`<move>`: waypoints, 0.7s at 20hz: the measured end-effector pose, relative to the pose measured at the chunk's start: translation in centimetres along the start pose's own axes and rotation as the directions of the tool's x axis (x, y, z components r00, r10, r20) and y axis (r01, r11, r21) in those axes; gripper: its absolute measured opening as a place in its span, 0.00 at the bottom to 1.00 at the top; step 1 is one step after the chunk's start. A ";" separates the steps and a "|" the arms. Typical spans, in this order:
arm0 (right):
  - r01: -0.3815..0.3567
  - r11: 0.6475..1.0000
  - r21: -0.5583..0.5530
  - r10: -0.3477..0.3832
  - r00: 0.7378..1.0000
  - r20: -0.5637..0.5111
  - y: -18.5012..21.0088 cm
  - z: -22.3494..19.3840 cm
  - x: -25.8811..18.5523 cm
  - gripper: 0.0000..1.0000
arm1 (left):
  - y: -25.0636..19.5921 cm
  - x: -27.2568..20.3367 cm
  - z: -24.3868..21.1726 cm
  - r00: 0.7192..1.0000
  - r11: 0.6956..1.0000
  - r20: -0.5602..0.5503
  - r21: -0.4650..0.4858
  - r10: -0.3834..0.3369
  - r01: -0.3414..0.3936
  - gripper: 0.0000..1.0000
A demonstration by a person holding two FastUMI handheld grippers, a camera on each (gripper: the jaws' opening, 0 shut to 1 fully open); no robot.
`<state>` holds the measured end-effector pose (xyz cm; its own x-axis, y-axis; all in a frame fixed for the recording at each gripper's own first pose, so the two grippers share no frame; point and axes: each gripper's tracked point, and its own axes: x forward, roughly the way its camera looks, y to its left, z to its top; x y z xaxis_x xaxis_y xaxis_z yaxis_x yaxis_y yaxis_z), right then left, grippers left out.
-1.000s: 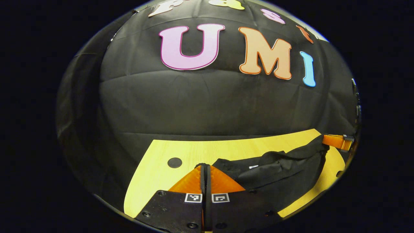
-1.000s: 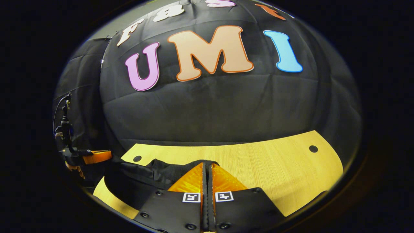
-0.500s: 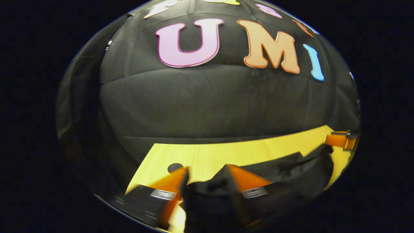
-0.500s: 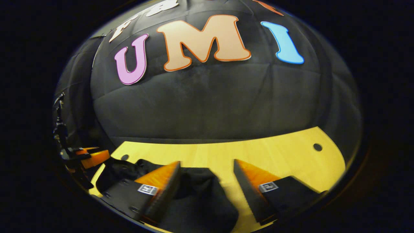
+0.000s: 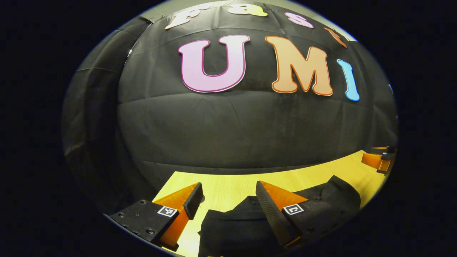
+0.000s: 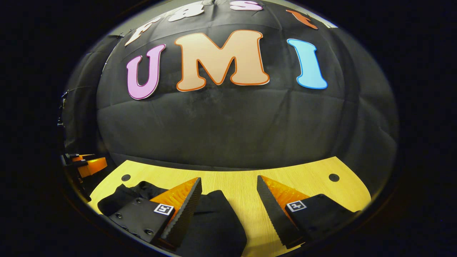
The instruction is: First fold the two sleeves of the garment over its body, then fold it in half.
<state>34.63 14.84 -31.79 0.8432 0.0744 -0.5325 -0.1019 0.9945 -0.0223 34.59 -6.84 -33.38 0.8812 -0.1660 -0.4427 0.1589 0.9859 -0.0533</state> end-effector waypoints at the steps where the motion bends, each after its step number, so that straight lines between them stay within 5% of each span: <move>1: -0.002 1.000 0.002 0.002 1.000 0.004 0.0 -0.1 -0.6 0.98 | 0.1 -0.4 0.2 1.000 1.000 0.003 -0.002 0.008 -0.008 0.95; 9: -0.023 1.000 -0.006 0.023 0.995 0.098 0.5 0.9 -9.2 0.98 | 0.6 -9.4 4.7 0.997 0.997 0.070 -0.063 0.037 -0.033 0.94; 14: -0.013 1.000 0.007 0.011 0.985 0.172 1.9 0.0 -19.4 0.94 | 1.0 -19.3 6.6 0.978 1.000 0.206 0.012 0.007 -0.010 0.95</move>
<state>18.07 15.28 -21.49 0.9201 0.0972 -0.3794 -0.1092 0.9940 -0.0100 20.66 -2.79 -19.00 0.9553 -0.1598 -0.2488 0.1551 0.9871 -0.0385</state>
